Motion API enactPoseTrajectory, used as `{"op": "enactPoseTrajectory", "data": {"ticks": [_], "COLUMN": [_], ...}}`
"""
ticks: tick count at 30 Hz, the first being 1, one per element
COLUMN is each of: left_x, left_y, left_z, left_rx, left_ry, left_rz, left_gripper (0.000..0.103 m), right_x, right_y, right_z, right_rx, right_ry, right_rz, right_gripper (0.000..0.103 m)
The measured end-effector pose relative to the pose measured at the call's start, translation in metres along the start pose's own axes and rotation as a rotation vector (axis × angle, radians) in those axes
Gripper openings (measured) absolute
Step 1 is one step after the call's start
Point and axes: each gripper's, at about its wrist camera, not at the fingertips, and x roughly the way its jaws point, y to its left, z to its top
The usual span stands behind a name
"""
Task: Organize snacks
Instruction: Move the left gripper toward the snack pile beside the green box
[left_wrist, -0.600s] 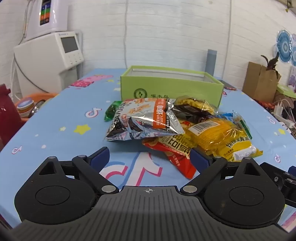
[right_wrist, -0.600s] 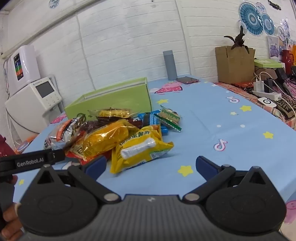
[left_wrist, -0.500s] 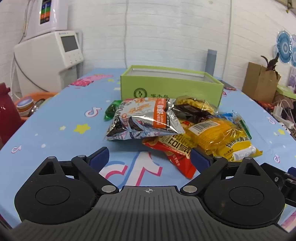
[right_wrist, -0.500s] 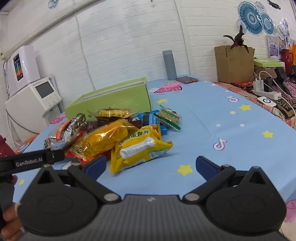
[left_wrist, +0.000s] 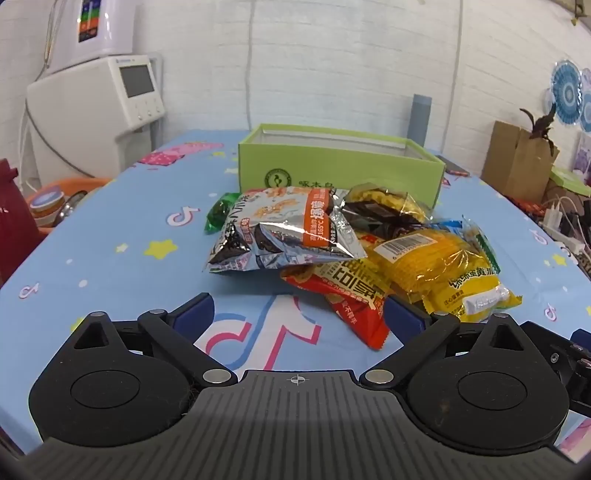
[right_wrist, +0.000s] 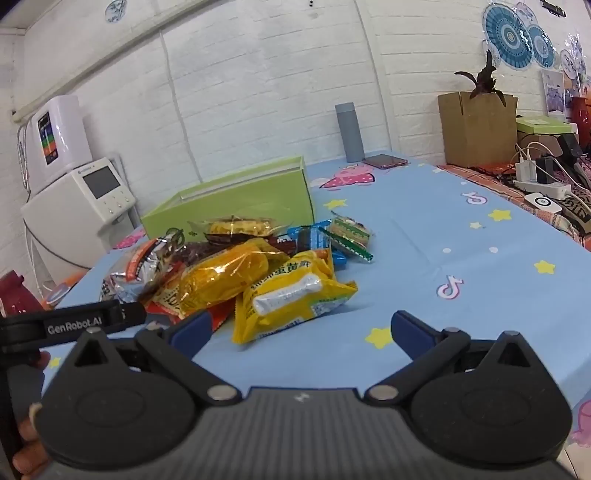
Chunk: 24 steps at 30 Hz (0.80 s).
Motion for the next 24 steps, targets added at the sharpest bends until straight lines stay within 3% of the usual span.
{"op": "enactPoseTrajectory", "data": {"ticks": [24], "left_x": [0.001], "left_y": [0.006], "left_z": [0.003], "left_rx": [-0.012], "left_ry": [0.007], "left_rz": [-0.002], "left_gripper": [0.093], "right_x": [0.004], "right_y": [0.011], "right_z": [-0.002], "right_rx": [-0.042], "right_ry": [0.017], "right_rz": [0.014], "right_gripper": [0.103]}}
